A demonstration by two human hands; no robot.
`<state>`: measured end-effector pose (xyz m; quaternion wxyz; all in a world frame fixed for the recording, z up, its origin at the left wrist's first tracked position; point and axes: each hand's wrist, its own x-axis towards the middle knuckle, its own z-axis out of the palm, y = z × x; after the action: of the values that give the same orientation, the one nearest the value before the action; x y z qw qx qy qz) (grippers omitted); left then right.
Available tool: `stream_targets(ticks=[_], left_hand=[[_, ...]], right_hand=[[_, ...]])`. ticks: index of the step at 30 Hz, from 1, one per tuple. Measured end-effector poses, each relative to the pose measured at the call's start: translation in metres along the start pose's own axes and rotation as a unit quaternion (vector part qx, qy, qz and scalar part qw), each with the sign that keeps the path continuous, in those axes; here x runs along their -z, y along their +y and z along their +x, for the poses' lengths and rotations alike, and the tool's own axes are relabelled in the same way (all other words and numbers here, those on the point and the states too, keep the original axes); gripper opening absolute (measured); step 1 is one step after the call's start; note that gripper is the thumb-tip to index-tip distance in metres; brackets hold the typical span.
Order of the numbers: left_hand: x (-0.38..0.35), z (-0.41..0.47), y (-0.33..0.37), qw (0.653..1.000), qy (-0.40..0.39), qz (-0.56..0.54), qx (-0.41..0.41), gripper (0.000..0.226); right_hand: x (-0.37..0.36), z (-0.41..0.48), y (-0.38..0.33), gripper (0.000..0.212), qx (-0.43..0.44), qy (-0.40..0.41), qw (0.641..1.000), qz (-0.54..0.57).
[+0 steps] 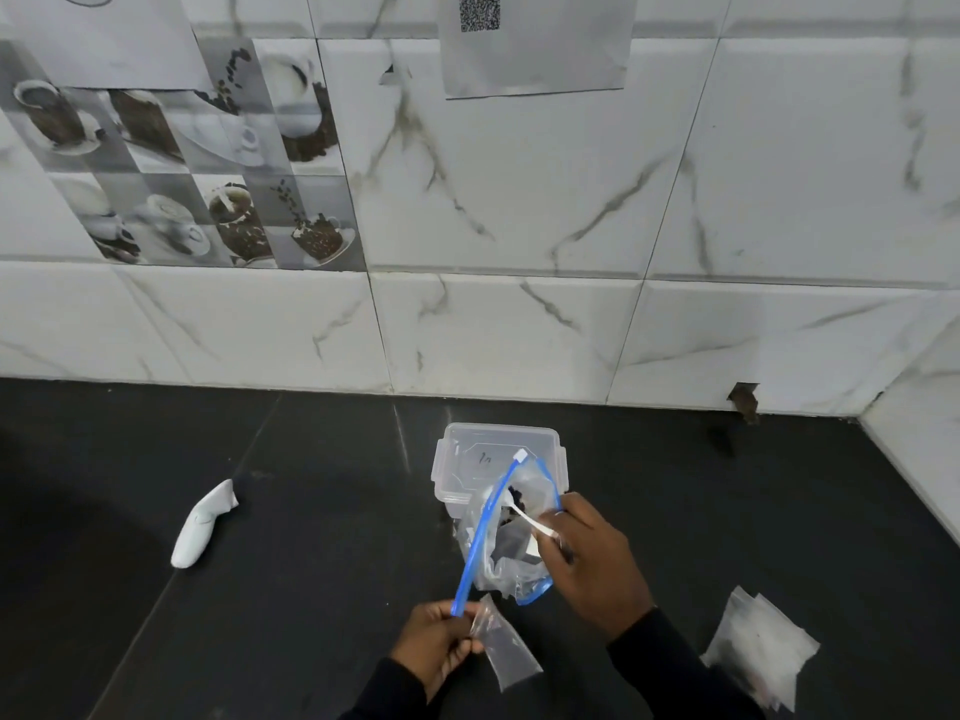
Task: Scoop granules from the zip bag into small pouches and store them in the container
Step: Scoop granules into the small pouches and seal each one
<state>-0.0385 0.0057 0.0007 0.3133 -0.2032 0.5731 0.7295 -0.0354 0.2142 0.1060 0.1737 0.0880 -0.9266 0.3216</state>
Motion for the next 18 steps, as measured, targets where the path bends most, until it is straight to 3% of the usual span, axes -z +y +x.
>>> stream_targets(ticks=[6,8,10,15,18], left_hand=[[-0.013,-0.009,0.015,0.99,-0.043,-0.066,-0.119,0.022],[-0.015,-0.008,0.017,0.988,-0.053,-0.051,-0.133,0.029],[-0.019,-0.012,0.02,0.99,-0.05,-0.037,-0.13,0.017],[-0.021,-0.014,0.017,0.991,-0.023,-0.034,-0.13,0.019],[-0.016,-0.011,0.014,0.991,-0.013,-0.06,-0.12,0.018]], right_hand=[[0.01,-0.011,-0.007,0.01,0.07,0.028,0.997,-0.016],[0.009,-0.016,-0.006,0.012,0.101,0.039,0.994,-0.014],[0.008,-0.02,-0.007,0.011,0.107,0.037,0.994,-0.013],[0.009,-0.019,-0.006,0.006,0.044,0.032,0.998,0.003],[0.012,-0.013,-0.004,0.008,-0.039,0.039,0.997,0.054]])
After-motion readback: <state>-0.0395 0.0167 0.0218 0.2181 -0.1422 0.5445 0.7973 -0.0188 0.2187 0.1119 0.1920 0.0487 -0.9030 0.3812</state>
